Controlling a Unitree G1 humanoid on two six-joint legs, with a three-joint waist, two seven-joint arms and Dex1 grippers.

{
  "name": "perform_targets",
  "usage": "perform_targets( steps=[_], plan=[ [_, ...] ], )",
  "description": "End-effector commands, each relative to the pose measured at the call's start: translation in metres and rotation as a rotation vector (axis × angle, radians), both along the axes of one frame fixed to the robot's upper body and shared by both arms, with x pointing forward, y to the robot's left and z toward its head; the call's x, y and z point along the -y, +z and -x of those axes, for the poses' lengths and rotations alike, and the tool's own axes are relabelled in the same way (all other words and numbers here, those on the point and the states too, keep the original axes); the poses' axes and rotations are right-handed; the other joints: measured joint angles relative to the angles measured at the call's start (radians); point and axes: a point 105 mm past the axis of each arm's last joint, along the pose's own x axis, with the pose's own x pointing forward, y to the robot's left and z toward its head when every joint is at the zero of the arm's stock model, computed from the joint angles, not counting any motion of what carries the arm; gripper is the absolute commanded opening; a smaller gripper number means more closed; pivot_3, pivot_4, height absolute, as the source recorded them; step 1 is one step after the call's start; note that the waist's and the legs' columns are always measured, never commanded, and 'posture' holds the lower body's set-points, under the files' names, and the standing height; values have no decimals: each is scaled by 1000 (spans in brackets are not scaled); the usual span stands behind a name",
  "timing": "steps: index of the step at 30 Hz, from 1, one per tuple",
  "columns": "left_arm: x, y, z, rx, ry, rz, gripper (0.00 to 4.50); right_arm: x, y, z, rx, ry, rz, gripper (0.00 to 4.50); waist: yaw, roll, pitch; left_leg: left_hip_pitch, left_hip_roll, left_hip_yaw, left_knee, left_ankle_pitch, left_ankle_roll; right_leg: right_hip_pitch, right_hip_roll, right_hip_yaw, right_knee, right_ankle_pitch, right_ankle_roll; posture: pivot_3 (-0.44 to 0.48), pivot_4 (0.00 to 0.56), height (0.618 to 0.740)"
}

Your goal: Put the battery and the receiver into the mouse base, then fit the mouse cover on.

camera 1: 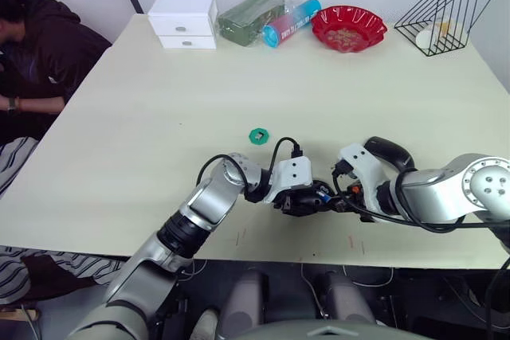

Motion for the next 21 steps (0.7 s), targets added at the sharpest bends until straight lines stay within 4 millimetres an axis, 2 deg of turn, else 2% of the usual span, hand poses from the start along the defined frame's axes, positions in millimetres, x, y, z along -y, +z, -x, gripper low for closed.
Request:
perform_targets(
  steps=[1, 3, 4, 9, 15, 21],
  plan=[
    [2, -11, 8, -39, -13, -22, 2976, -1, 6, -3, 29, -17, -11, 52, 0, 0, 0, 0, 0, 0, 0, 0, 0, 0, 0, 0, 0, 0, 0, 0, 150, 740],
    [2, -12, 8, -39, -14, -23, 2976, -1, 7, -4, 32, -19, -9, 1093, 0, 0, 0, 0, 0, 0, 0, 0, 0, 0, 0, 0, 0, 0, 0, 0, 150, 740],
    [2, -12, 8, -39, -15, -23, 2976, -1, 7, -3, 34, -19, -11, 1393, 0, 0, 0, 0, 0, 0, 0, 0, 0, 0, 0, 0, 0, 0, 0, 0, 150, 740],
    [3, -12, 8, -41, -17, -22, 2976, -5, 11, -3, 41, -10, -45, 3906, 1, 0, 0, -2, 0, 0, 0, 0, 0, -1, 0, 0, -1, 0, 0, 0, 150, 740],
    [3, -12, 9, -42, -18, -22, 2976, -2, 19, 0, 61, 14, -65, 3906, 1, 0, 0, -3, 1, -1, 0, 0, 0, -2, -1, -1, -1, 0, 0, 0, 150, 740],
    [3, -12, 9, -43, -17, -20, 2976, 18, 25, 0, 132, 31, -40, 3906, 1, 0, 0, -5, 1, -2, 0, 0, 0, -2, -1, -3, -3, 0, 0, 0, 150, 740]
  ],
)
